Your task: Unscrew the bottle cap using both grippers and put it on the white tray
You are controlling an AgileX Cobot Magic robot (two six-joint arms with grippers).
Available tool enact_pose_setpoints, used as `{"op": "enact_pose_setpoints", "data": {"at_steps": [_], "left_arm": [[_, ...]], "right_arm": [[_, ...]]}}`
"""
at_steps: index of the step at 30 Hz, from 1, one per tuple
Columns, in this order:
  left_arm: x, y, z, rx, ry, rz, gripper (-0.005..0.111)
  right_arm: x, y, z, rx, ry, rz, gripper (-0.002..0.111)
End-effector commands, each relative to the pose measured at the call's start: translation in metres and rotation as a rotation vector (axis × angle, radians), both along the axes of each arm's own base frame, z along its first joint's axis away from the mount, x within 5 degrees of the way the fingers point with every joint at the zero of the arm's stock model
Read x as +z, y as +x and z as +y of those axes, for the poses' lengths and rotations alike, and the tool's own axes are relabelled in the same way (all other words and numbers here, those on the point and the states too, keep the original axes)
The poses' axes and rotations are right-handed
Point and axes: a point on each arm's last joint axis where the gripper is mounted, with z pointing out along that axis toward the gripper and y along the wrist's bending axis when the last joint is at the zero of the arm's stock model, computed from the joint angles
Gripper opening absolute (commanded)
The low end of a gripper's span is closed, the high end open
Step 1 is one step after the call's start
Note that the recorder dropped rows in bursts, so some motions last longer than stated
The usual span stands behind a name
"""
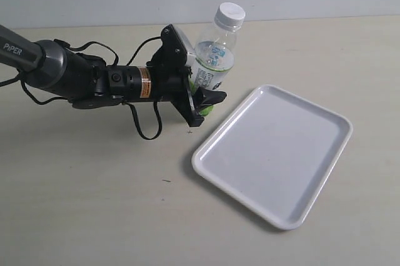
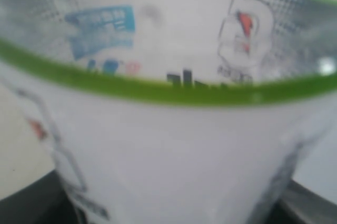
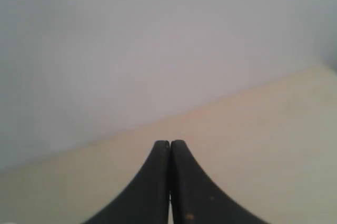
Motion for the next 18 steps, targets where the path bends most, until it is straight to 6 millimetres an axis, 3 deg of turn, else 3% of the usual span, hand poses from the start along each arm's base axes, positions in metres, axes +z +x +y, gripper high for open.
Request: {"op": "enact_pose_setpoints", "data": {"at_steps": [1,7,13,16,18], "left_arm": [[0.001,0.0,0.002,-0.005,0.022,-0.008,0.0],[0.0,-0.002,0.002,-0.038,0.049,-0.042,0.0],[0.0,-0.002,0.002,-0.04,0.05,-0.042,0.0],[0.0,-0.002,0.002,-0.042,0.051,-0.043,0.0],[0.0,-0.002,0.002,-0.044,0.052,-0.043,0.0]], "right_arm": [[0.0,0.064,0.019,0.44,0.08,0.315,0.0],[-0.023,0.126,0.05,0.669,0.093,0.493,0.0],[-0.054,0.155,0.106,0.815,-0.03,0.608,0.002],[-0.066,0.161,0.129,0.883,-0.086,0.637,0.014],[-0.071,0.163,0.142,0.93,-0.136,0.647,0.028]]}}
